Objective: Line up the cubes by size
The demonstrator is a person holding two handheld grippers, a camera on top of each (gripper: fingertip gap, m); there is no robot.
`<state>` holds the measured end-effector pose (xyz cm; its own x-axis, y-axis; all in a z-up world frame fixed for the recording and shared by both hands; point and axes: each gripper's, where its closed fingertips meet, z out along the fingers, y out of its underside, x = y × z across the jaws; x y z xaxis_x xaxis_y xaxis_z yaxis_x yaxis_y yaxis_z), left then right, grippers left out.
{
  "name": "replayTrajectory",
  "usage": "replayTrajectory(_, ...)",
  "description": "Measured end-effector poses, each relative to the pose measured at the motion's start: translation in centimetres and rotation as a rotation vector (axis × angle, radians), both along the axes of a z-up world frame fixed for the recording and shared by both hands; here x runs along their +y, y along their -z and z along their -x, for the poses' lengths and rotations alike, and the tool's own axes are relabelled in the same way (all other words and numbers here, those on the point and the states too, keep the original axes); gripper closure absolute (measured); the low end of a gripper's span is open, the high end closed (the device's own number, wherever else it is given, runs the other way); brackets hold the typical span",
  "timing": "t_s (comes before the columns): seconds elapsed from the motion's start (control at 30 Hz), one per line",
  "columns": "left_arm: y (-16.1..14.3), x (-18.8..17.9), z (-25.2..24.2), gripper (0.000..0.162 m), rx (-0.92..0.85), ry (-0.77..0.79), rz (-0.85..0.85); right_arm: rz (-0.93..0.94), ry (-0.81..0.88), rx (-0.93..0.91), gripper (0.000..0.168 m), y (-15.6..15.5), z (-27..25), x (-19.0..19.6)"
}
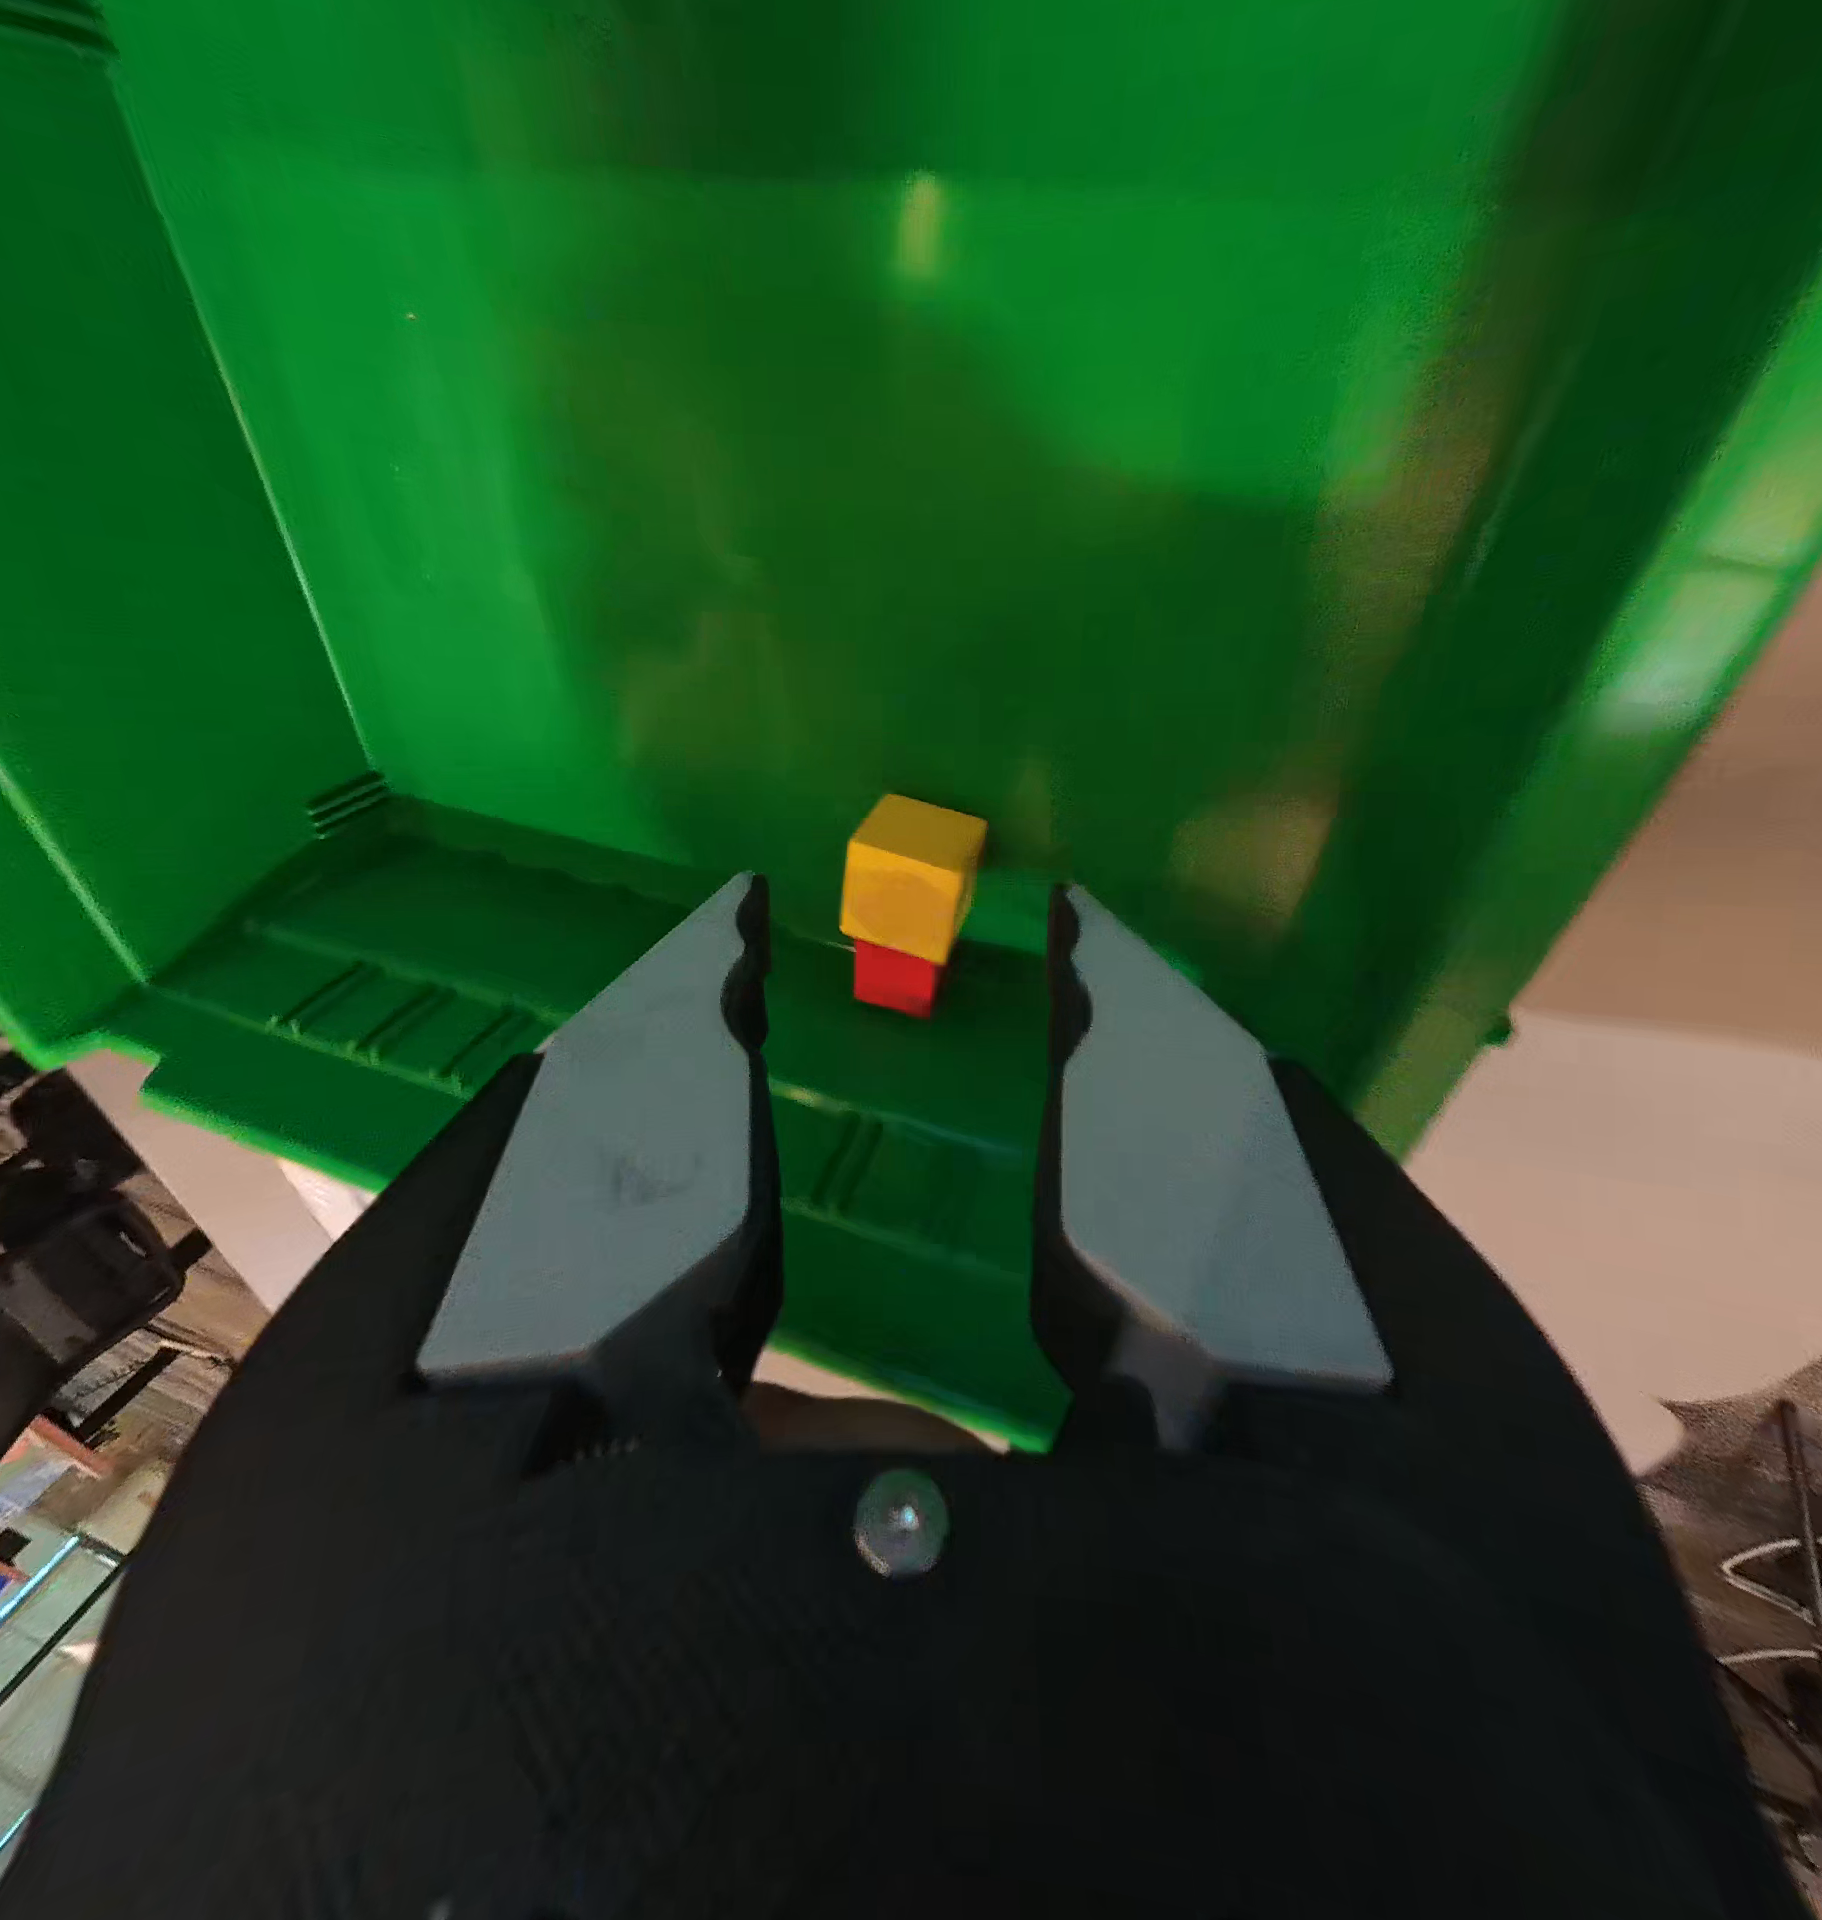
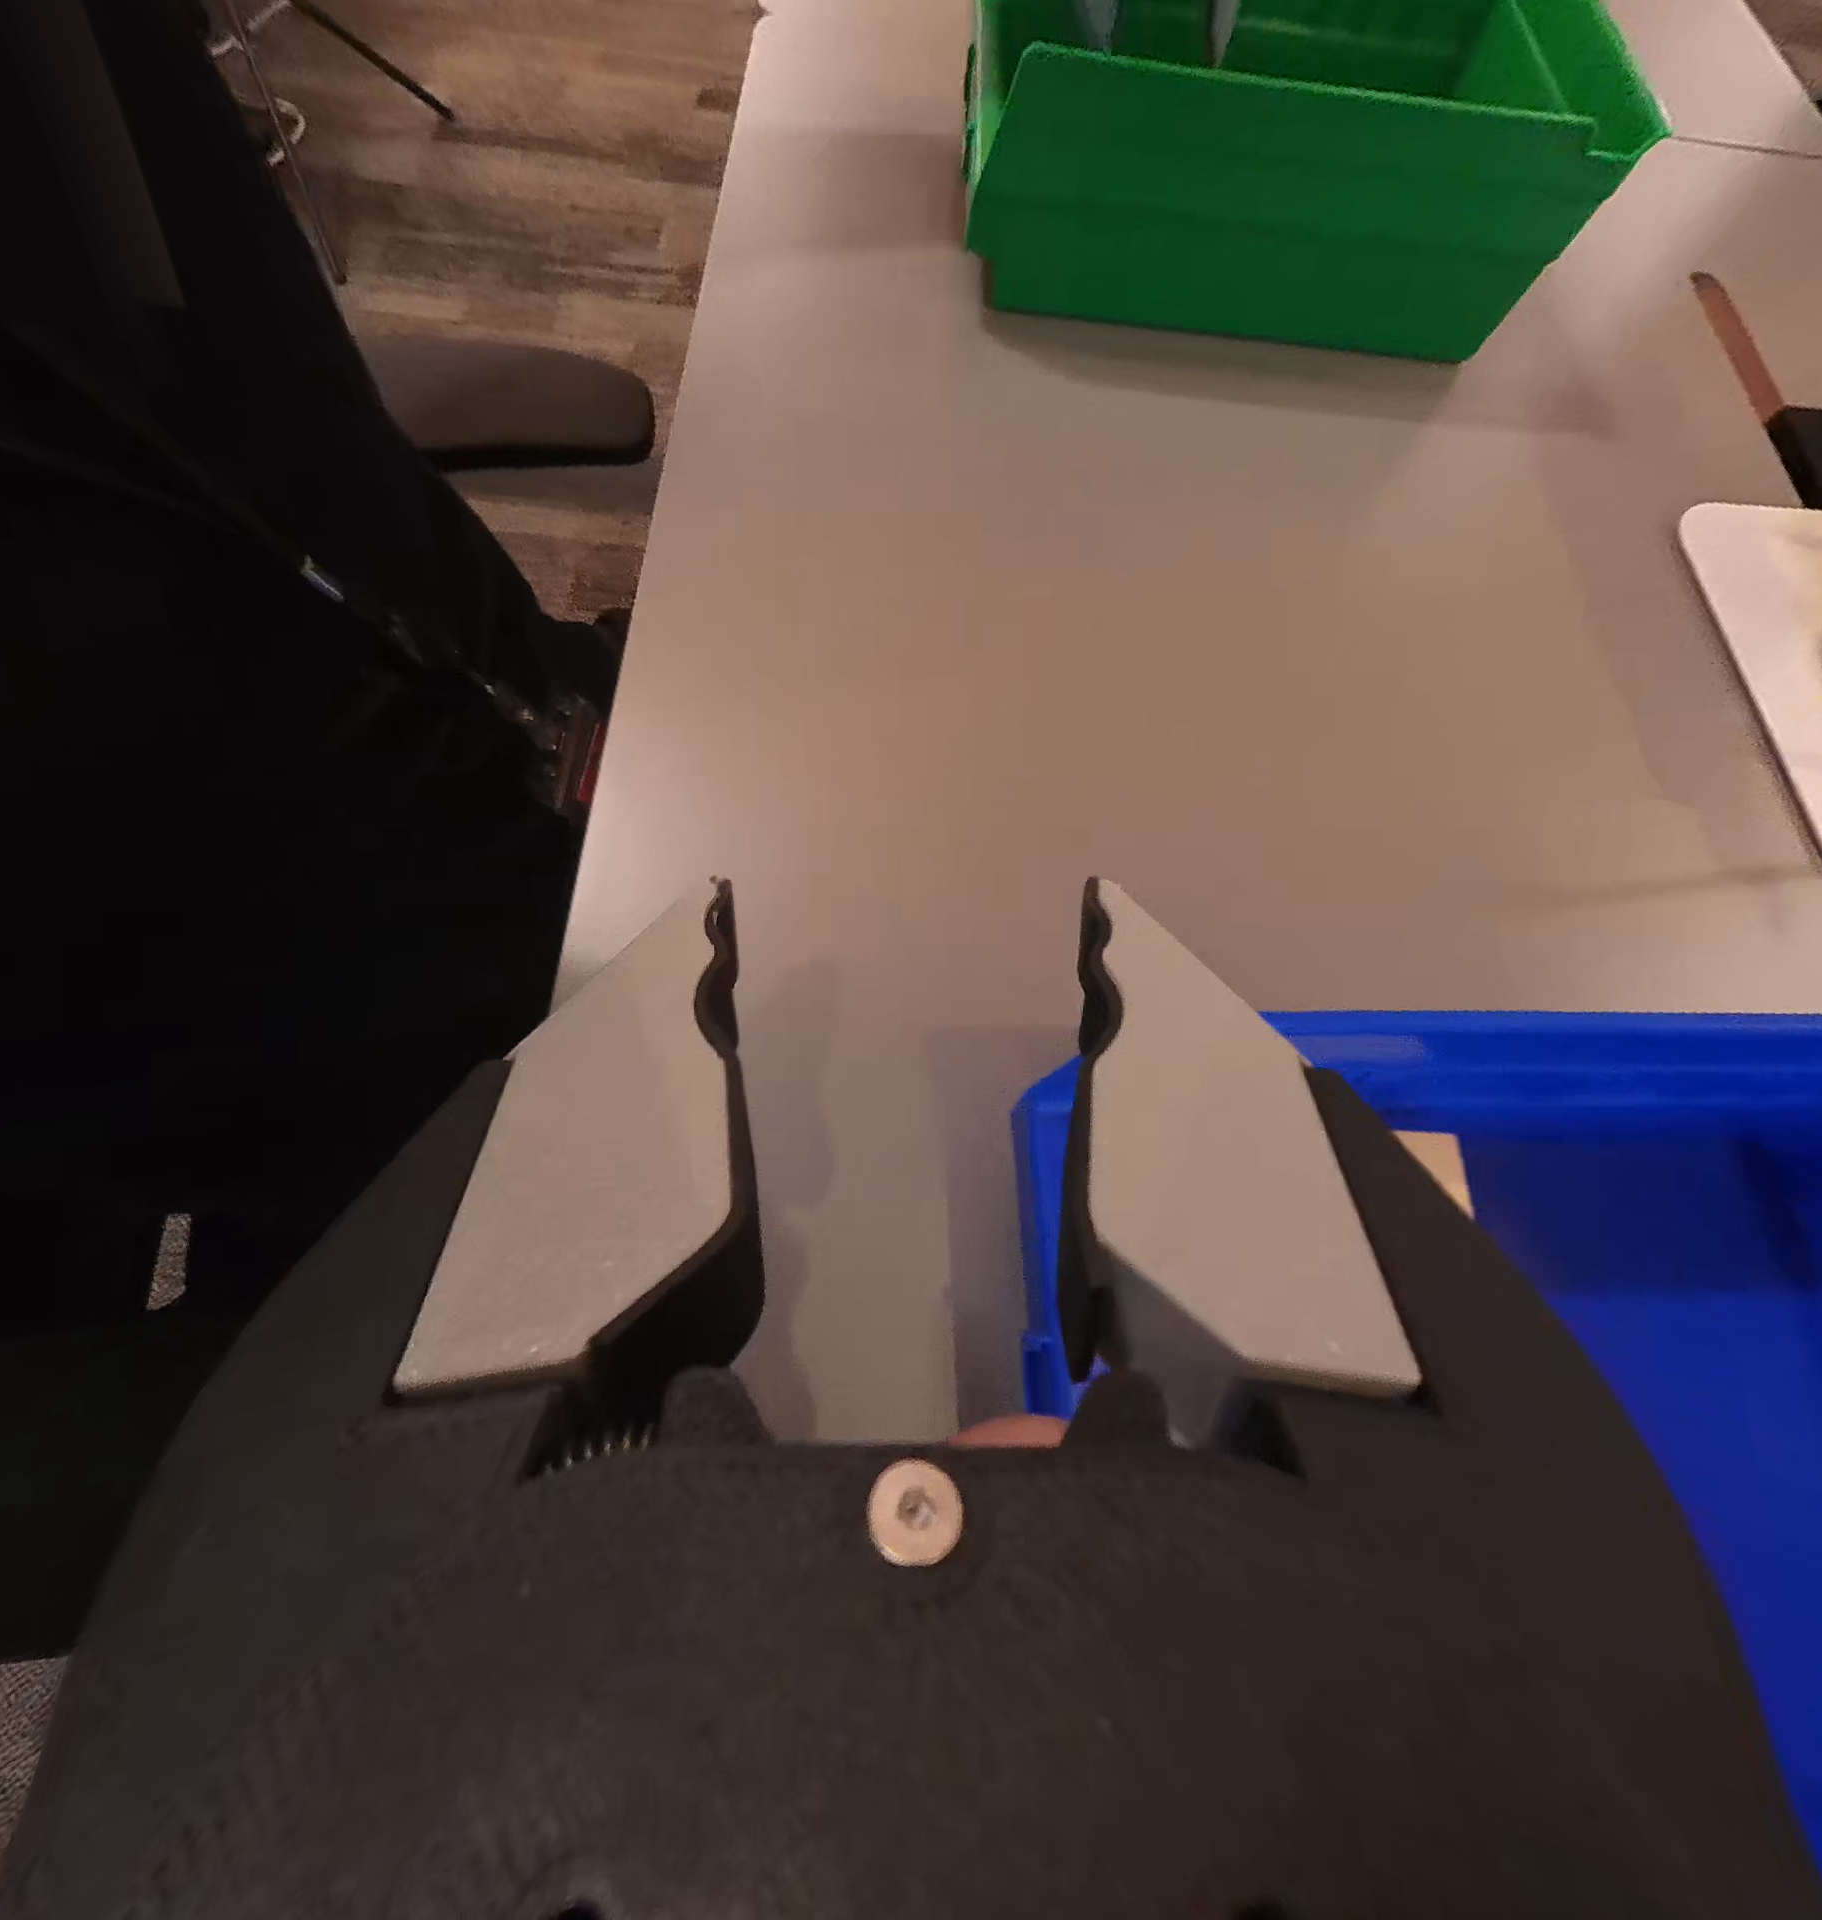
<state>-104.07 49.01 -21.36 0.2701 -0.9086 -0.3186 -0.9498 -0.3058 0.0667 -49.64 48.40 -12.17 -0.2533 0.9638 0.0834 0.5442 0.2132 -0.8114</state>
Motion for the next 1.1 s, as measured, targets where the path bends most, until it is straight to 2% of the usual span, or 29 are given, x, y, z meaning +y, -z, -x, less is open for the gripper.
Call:
replayTrajectory(0.1, 1.7, 1.2, 0.8, 0.113, 0.042, 0.025, 0.009, 0.014, -0.001, 0.001, 0.104, 0.2, -0.2, -0.6)
replayTrajectory(0.13, 2.3, 1.2, 1.4, 0.118, 0.074, 0.040, 0.025, 0.009, 0.011, 0.006, 0.104, 0.1, -0.1, -0.5)
replayTrajectory(0.17, 2.8, 1.3, 2.0, 0.131, 0.115, 0.065, 0.039, -0.002, 0.027, 0.018, 0.104, -0.1, -0.1, -0.3)
replayTrajectory(0.2, 3.1, 1.3, 2.4, 0.130, 0.142, 0.088, 0.050, -0.009, 0.035, 0.039, 0.105, -0.5, 0.0, -0.2)
replayTrajectory(0.33, 2.7, 1.2, 2.2, 0.136, 0.111, 0.062, 0.094, 0.027, 0.023, 0.160, 0.109, -2.6, 0.6, -0.9)
replayTrajectory(0.43, 1.2, 1.7, 0.4, 0.136, 0.043, 0.077, 0.031, 0.067, 0.034, 0.244, 0.110, -4.1, 1.6, -1.5)
replayTrajectory(0.6, -5.8, 3.6, -6.3, 0.136, -0.210, 0.150, -0.285, 0.207, 0.099, 0.350, 0.116, -5.7, 5.4, -2.2)
replayTrajectory(0.7, -11.7, 3.6, -13.9, 0.136, -0.417, 0.302, -0.558, 0.390, 0.141, 0.382, 0.109, -6.4, 9.4, -2.4)
replayTrajectory(0.8, -16.5, 1.5, -22.9, 0.137, -0.589, 0.492, -0.765, 0.587, 0.158, 0.420, 0.106, -7.2, 14.0, -2.2)
replayTrajectory(0.9, -18.5, -1.6, -30.5, 0.137, -0.705, 0.664, -0.860, 0.690, 0.120, 0.471, 0.102, -8.2, 17.8, -2.6)
replayTrajectory(1.0, -18.9, -3.7, -34.8, 0.136, -0.792, 0.750, -0.887, 0.718, 0.106, 0.519, 0.105, -9.0, 19.9, -3.0)
replayTrajectory(1.03, -18.8, -4.1, -35.5, 0.136, -0.810, 0.761, -0.888, 0.711, 0.105, 0.512, 0.109, -8.9, 20.3, -3.1)
replayTrajectory(1.1, -18.4, -4.2, -36.1, 0.136, -0.815, 0.764, -0.892, 0.704, 0.057, 0.517, 0.132, -9.1, 20.6, -3.9)
